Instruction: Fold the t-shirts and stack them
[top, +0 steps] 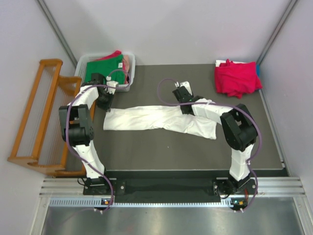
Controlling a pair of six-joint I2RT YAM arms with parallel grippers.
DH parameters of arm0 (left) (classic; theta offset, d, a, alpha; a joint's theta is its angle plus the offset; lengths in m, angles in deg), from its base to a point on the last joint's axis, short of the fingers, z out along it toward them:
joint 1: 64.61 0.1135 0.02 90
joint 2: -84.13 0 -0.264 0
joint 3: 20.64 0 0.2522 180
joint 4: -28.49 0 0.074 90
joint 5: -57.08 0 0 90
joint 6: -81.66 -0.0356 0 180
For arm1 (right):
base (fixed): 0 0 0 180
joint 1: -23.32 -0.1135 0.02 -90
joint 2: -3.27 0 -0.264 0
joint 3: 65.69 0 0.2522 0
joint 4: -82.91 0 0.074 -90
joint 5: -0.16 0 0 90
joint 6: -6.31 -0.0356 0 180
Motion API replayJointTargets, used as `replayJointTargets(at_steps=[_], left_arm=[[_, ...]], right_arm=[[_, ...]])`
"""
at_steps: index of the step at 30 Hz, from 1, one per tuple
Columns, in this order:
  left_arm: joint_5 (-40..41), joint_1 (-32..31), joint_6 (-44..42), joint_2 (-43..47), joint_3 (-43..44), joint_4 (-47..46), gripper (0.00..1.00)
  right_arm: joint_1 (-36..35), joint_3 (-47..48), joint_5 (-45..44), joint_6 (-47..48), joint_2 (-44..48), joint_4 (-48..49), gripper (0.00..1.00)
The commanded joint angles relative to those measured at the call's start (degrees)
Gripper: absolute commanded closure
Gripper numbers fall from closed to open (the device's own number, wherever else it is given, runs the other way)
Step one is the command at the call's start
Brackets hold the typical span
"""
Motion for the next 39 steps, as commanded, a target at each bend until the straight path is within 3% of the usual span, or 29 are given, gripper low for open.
replayJointTargets(at_steps=[1, 10, 14, 23, 36, 38, 39], left_arm=[[-1.4, 0.2, -0.7, 1.3, 0.1, -0.7, 0.91], [-1.2, 0.2, -0.9, 1.4, -0.4, -0.6, 0.91], [-1.2, 0.2, -1.0, 1.9, -0.8, -0.8, 0.91], [-1.9, 0.1, -0.9, 2.3, -1.0, -0.7, 0.91], [-2.0, -0.3, -0.8, 2.6, -0.9, -0.4, 0.92], [-1.8, -0.3, -0.8, 2.9, -0.8, -0.2, 0.94], [-1.6, -0.3, -0.9, 3.2, -0.9, 0.0, 1.00]], right_arm=[[-0.4, 3.7, -0.5, 0.3, -1.0, 1.0, 0.66], [-0.4, 3.9, -1.2, 0.8, -1.0, 1.2, 0.82], [-0.2, 3.4, -1.7, 0.9, -0.6, 1.6, 1.00], [-0.2, 0.8, -3.5, 1.4, 1.5, 3.2, 1.00], [-5.2, -3.8, -10.4, 4.6, 13.0, 4.7, 1.00], [-6.2, -4.5, -11.2, 4.5, 14.3, 4.5, 1.00], [-6.6, -4.7, -11.6, 4.4, 14.7, 4.2, 1.00]])
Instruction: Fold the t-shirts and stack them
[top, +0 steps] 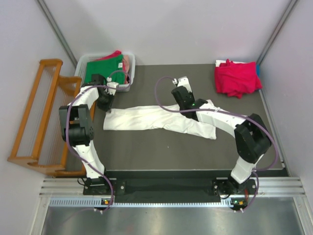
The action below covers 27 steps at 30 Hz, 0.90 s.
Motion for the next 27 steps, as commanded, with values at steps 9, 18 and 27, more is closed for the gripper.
replayJointTargets(at_steps=[9, 18, 27], left_arm=[[-1.4, 0.0, 0.2, 12.5, 4.7, 5.5, 1.00], [-5.0, 0.1, 0.8, 26.2, 6.0, 16.8, 1.00], [-5.0, 0.1, -1.5, 39.4, 3.0, 26.6, 1.00]], right_arm=[[-7.8, -4.5, -11.3, 0.3, 11.6, -1.4, 1.00], [-15.6, -9.3, -18.0, -7.7, 25.8, -13.3, 1.00], [-25.9, -8.8, -24.2, -23.6, 34.7, -33.6, 1.00]])
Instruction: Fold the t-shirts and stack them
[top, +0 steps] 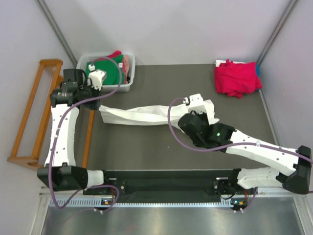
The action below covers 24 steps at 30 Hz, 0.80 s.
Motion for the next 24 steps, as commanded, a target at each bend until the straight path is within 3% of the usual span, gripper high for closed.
replayJointTargets(at_steps=[1, 5, 9, 13, 16, 20, 24], left_arm=[[-1.2, 0.1, -1.8, 6.2, -1.1, 7.3, 1.00], [-1.2, 0.1, -2.5, 8.9, -0.8, 9.6, 1.00], [-2.4, 0.1, -3.1, 9.8, 0.7, 12.1, 1.00], [-3.4, 0.1, -3.5, 10.0, 3.0, 14.3, 1.00], [-3.0, 0.1, -3.9, 10.4, 3.2, 14.8, 1.00], [-2.7, 0.1, -4.2, 10.7, 1.6, 14.2, 1.00], [-2.0, 0.0, -4.2, 9.6, 0.1, 12.9, 1.00]], right_arm=[[-5.2, 0.7, -4.5, -12.6, 3.6, -14.1, 1.00], [-11.3, 3.1, -3.6, -24.0, 2.2, -26.4, 1.00], [-21.6, 7.5, -1.7, -42.7, -2.1, -44.9, 1.00], [-33.4, 8.0, 5.4, -48.9, -4.0, -47.3, 1.00], [-37.1, 7.7, 8.1, -53.3, -4.2, -47.3, 1.00], [-36.9, 7.0, 5.4, -54.3, -5.0, -47.2, 1.00], [-30.5, 7.3, 1.7, -50.2, -4.2, -47.0, 1.00]])
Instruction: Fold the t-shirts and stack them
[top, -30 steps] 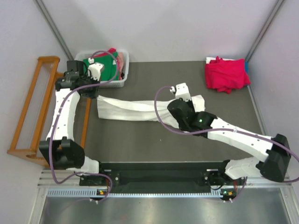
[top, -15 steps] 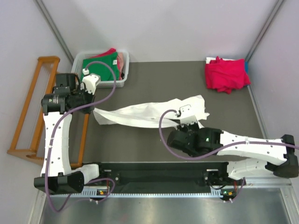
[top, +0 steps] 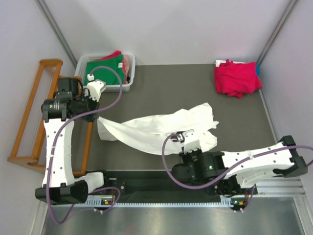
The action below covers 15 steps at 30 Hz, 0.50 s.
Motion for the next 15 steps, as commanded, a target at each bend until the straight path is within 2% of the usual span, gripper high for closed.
replayJointTargets(at_steps=[1, 7, 8, 10, 11, 15], left_arm=[[0.2, 0.1, -1.2, 0.3, -1.2, -1.2, 1.00], [0.8, 0.1, -1.4, -1.6, -3.1, -3.8, 1.00], [0.7, 0.1, -1.4, -2.1, -3.1, -4.1, 1.00], [0.8, 0.0, -1.4, -3.1, -3.4, -5.4, 1.00], [0.8, 0.1, -1.4, -3.5, -3.5, -5.8, 1.00], [0.8, 0.1, -1.7, -6.4, -3.3, -7.3, 1.00]], right_arm=[[7.6, 1.9, -6.0, 1.1, 1.4, -9.0, 1.00], [20.6, 1.1, -10.9, 12.2, 2.1, -4.0, 1.00], [22.5, 0.6, -10.9, 17.8, 2.0, 0.9, 1.00], [27.7, -1.1, -10.2, 22.6, 2.3, 6.2, 1.00], [29.3, -2.5, -9.9, 27.8, 2.4, 12.3, 1.00], [37.7, -4.4, -6.3, 38.3, 2.4, 25.6, 1.00]])
